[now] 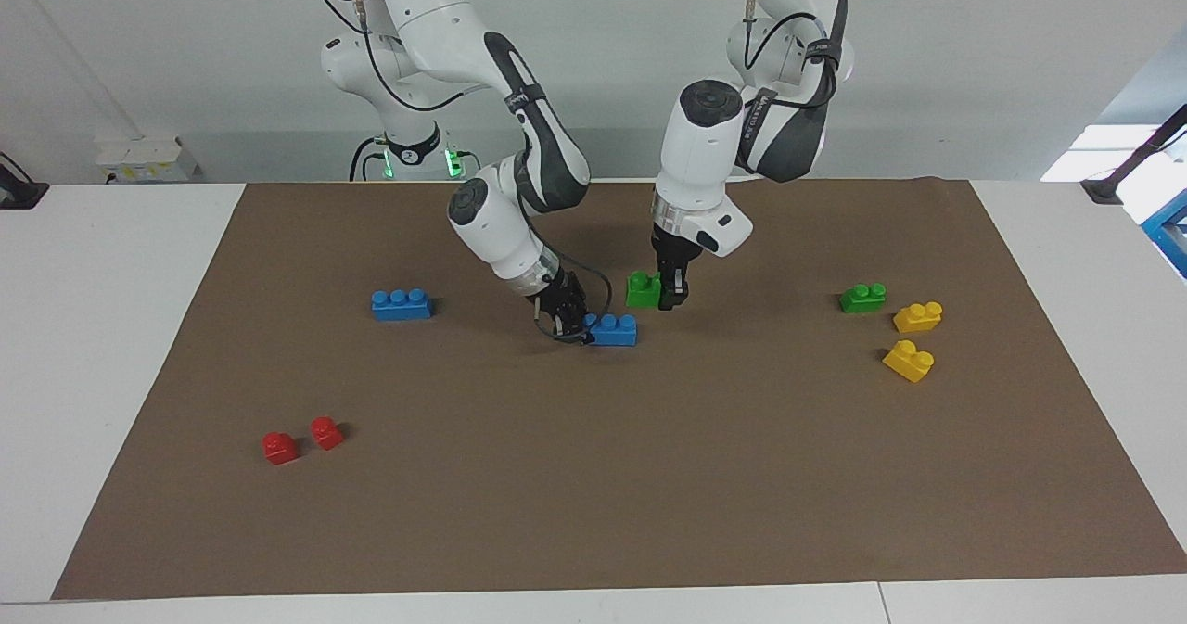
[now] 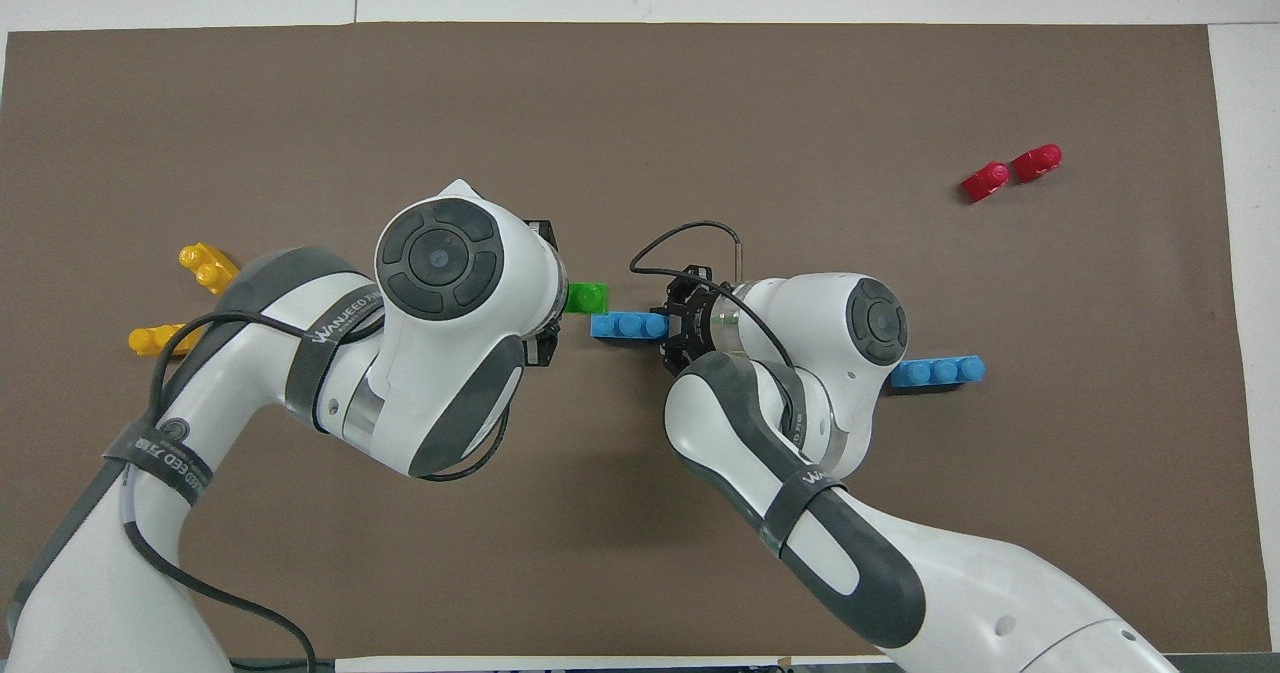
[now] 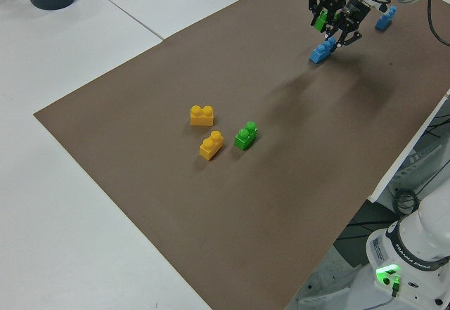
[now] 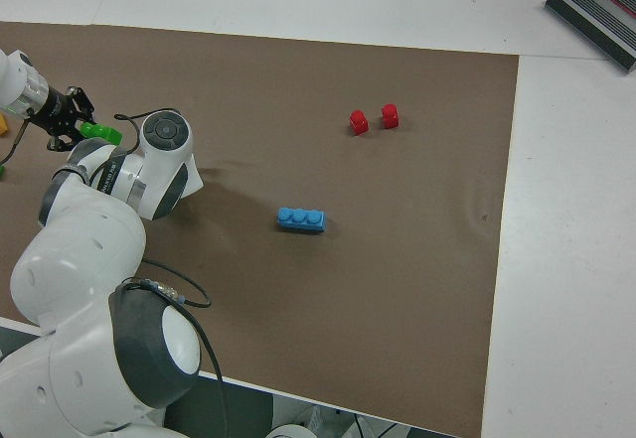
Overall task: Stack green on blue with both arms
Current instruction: 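Press the green brick onto the blue brick held by the right gripper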
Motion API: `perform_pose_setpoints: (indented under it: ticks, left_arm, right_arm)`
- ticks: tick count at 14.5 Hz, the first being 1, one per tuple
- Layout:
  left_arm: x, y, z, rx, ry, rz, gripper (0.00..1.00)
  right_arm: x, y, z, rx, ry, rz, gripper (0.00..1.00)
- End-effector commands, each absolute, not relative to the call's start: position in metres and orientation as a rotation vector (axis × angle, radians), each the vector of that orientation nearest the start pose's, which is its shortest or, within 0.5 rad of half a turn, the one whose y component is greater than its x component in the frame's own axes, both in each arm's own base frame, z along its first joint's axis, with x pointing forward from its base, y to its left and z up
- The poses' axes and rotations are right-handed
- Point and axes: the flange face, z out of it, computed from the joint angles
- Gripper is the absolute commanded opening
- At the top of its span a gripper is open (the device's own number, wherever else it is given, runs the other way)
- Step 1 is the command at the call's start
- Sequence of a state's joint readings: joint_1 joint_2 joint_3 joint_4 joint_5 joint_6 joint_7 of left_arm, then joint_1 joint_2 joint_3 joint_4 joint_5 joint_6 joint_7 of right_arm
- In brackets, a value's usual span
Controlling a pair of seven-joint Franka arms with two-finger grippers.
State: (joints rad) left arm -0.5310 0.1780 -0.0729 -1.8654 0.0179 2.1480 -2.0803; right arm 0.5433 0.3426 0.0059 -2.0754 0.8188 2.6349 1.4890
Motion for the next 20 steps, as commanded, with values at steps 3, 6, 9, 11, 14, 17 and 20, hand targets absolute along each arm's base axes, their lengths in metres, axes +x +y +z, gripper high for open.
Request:
perform_pose_setpoints:
  ticks: [3,6,9,11,14,17,20]
  left_arm:
    - [0.496,-0.357,0.412,-2.448,-2.158,-0.082,0.00]
    - [0.485,-0.366,0.398,-2.481,-2.116,-0.104,0.00]
    - [0.480,-0.368,0.390,-2.493,-2.105,-0.104,0.00]
    - [0.481,-0.370,0.383,-2.488,-2.100,-0.100,0.00]
    - [0.479,-0.377,0.372,-2.499,-2.083,-0.097,0.00]
    - [0.482,-0.379,0.361,-2.490,-2.078,-0.133,0.00]
    - [0.483,-0.380,0.356,-2.491,-2.074,-0.139,0.00]
  right_arm:
    - [0.511,0.293,0.263,-1.883,1.957,0.395,0.10]
    - [0.512,0.293,0.262,-1.884,1.958,0.395,0.10]
    - [0.511,0.293,0.263,-1.883,1.957,0.395,0.10]
    - [0.512,0.292,0.262,-1.884,1.958,0.394,0.10]
    - [0.513,0.292,0.263,-1.886,1.954,0.393,0.11]
    - [0.513,0.292,0.264,-1.886,1.952,0.394,0.11]
    - [0.513,0.292,0.264,-1.885,1.952,0.392,0.11]
